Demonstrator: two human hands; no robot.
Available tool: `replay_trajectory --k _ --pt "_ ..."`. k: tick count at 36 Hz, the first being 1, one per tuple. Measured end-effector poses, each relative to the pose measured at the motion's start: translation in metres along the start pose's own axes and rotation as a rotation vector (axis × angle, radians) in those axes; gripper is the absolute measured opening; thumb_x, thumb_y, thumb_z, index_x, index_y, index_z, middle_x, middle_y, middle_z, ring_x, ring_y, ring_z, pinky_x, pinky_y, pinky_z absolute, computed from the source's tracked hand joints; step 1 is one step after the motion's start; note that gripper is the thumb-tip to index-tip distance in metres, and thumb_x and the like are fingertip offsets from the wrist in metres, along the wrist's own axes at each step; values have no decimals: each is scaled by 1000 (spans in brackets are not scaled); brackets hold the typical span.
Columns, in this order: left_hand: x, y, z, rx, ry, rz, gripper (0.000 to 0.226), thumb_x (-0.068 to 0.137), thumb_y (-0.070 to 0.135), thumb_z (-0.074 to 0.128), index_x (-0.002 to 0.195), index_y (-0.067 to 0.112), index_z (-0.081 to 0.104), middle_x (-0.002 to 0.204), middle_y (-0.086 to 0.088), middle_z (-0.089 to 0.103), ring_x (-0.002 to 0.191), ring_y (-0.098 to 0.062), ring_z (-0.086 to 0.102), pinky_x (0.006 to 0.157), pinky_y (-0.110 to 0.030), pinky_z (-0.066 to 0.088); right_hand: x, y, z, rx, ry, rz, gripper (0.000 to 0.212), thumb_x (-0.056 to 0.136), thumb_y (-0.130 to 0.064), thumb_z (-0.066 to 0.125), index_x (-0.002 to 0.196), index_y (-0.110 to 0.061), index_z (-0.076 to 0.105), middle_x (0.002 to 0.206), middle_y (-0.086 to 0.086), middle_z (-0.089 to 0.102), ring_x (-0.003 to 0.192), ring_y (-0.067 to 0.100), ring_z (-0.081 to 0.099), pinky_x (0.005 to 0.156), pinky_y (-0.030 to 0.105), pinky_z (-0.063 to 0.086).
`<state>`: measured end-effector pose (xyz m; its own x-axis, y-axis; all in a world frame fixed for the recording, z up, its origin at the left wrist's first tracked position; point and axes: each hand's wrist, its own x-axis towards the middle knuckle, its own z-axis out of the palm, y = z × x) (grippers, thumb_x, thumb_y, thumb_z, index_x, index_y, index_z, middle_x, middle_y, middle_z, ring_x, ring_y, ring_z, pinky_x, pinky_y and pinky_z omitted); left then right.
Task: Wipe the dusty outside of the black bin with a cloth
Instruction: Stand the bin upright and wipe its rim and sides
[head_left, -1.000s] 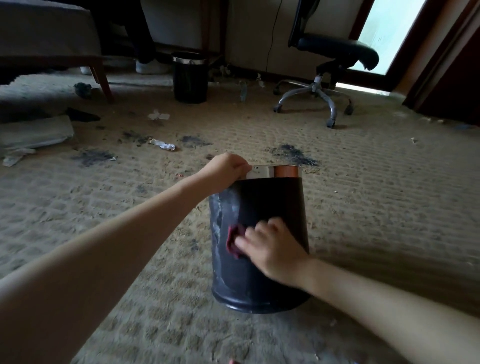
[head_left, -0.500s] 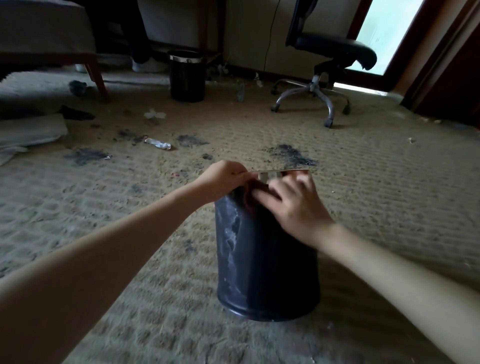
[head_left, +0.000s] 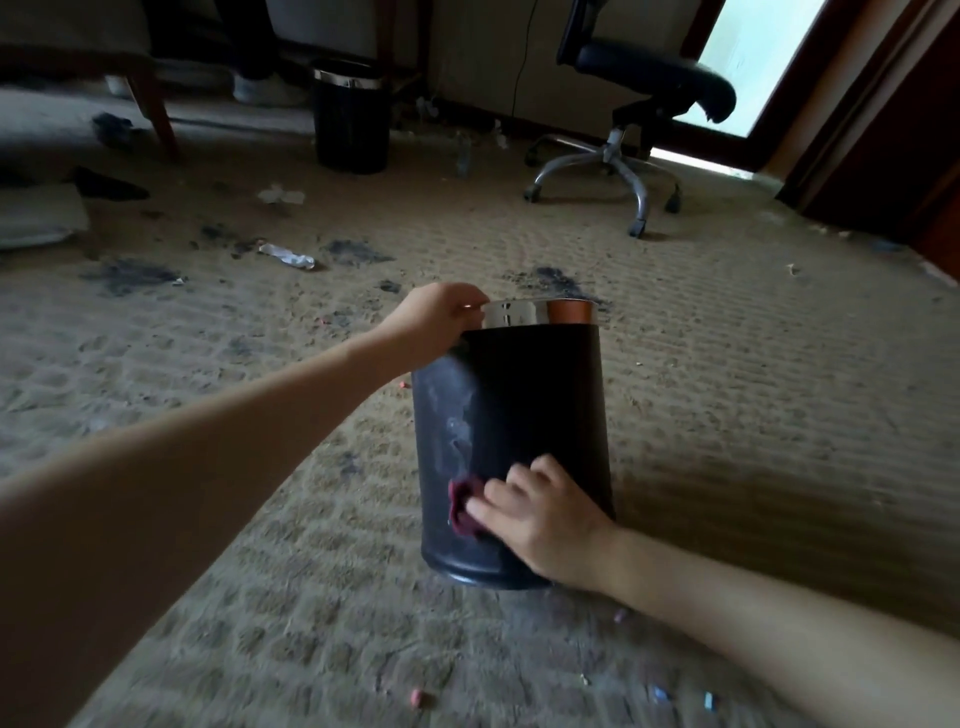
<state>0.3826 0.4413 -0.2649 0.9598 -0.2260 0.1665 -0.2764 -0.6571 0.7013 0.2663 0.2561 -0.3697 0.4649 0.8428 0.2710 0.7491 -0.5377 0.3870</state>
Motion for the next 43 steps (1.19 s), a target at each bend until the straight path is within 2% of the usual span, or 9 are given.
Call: replay_trajectory --k 6,9,13,19,22,26,32,37,43 --pt "-3 -3 4 -34 31 5 26 92 15 53 116 12 62 114 -9 64 105 -20 57 72 -18 34 -35 -21 4 38 -114 -162 42 89 -6 29 111 -17 63 84 -2 52 73 18 39 69 33 32" --pt "-2 -2 3 -34 16 16 26 93 16 53 117 12 62 115 -8 64 107 -21 56 78 -22 37 -23 0 -2 51 -64 -209 31 89 -11 40 110 -16 62 81 -1 49 71 18 39 66 34 33" --pt "-4 -1 2 -38 -26 43 26 93 21 54 117 14 62 114 -4 65 105 -19 57 82 -22 39 11 47 -30 97 205 79 21 89 -14 54 107 -11 64 73 6 51 64 24 43 59 36 31" --pt "-3 9 -6 109 -203 81 26 91 32 55 101 10 64 90 -2 61 79 -15 53 62 -24 37 36 105 -66 237 460 539 29 96 -19 48 105 2 66 83 13 59 75 27 57 68 40 46" --pt "-3 9 -12 137 -280 58 24 90 34 55 86 11 62 75 -1 57 65 -15 50 56 -24 38 38 115 -63 303 390 664 32 95 -22 46 107 2 64 93 13 57 82 26 58 72 35 48" --pt "-5 11 -14 143 -314 38 27 90 32 55 91 6 63 77 -6 57 67 -17 51 59 -26 41 42 122 -58 466 271 715 29 94 -14 46 112 3 62 106 14 59 99 25 57 85 17 37" --pt "-14 17 -10 111 -307 23 19 91 33 54 86 15 59 82 -8 58 72 -19 51 65 -30 42 49 125 -66 643 120 761 28 97 -21 50 118 -4 58 109 11 62 100 22 56 82 26 38" --pt "-31 25 -4 71 -290 -26 26 89 33 56 86 8 62 66 2 48 53 -11 38 46 -17 29 42 128 -71 565 108 653 22 94 -25 55 95 -4 62 80 7 63 73 19 56 62 29 35" --pt "-46 32 3 133 -224 37 31 91 29 56 86 -1 63 65 -1 51 54 -11 41 46 -14 31 38 126 -81 552 54 635 28 94 -32 51 82 -8 59 65 6 59 63 21 55 60 33 37"
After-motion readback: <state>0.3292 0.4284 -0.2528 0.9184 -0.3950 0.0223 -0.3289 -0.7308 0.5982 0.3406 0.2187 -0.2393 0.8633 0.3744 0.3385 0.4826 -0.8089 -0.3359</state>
